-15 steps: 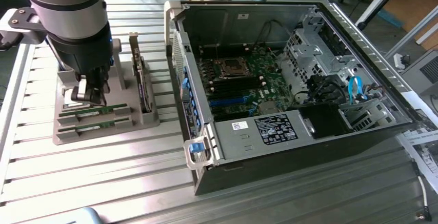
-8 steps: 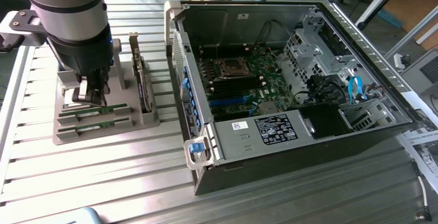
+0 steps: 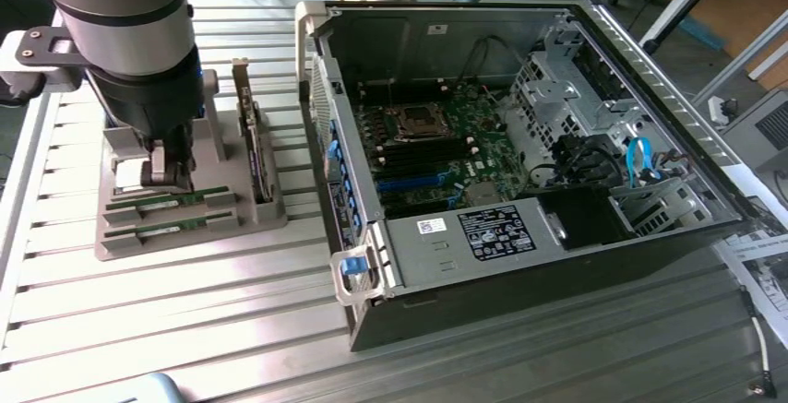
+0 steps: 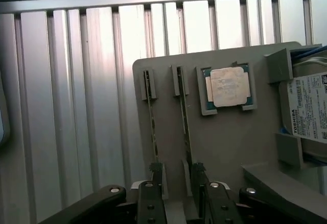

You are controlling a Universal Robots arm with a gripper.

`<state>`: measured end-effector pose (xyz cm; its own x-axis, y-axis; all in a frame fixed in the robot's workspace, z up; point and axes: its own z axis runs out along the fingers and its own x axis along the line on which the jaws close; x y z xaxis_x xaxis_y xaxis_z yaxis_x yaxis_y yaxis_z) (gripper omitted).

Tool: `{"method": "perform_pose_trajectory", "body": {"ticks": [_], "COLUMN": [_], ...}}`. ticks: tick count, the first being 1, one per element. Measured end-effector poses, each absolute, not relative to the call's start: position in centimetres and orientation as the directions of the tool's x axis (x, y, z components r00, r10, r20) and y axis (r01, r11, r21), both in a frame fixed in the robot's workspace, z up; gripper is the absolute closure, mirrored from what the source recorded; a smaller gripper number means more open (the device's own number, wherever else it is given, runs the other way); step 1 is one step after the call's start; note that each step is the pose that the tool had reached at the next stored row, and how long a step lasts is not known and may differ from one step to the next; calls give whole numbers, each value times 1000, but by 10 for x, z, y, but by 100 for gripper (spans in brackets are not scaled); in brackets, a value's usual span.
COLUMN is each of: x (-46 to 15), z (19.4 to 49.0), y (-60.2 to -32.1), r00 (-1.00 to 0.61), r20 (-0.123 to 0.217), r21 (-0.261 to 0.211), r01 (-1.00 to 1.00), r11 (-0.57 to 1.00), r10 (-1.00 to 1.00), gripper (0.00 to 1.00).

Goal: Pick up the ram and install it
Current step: 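Pick up the ram and move it above insertion slot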

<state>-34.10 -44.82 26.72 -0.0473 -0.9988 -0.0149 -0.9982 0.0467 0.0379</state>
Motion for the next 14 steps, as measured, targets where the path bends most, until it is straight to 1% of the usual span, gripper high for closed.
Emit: {"method": "perform_pose_trajectory", "body": {"ticks": [4, 14], "x": [-342, -346], "z": [266, 261], "y": [-448, -451], "r00": [-5, -2], "r20": [-15, -15], "r21": [38, 38], "r01": [-999, -999], "r11": [5, 1], "r10": [-1000, -1000], "gripper": [64, 64]}}
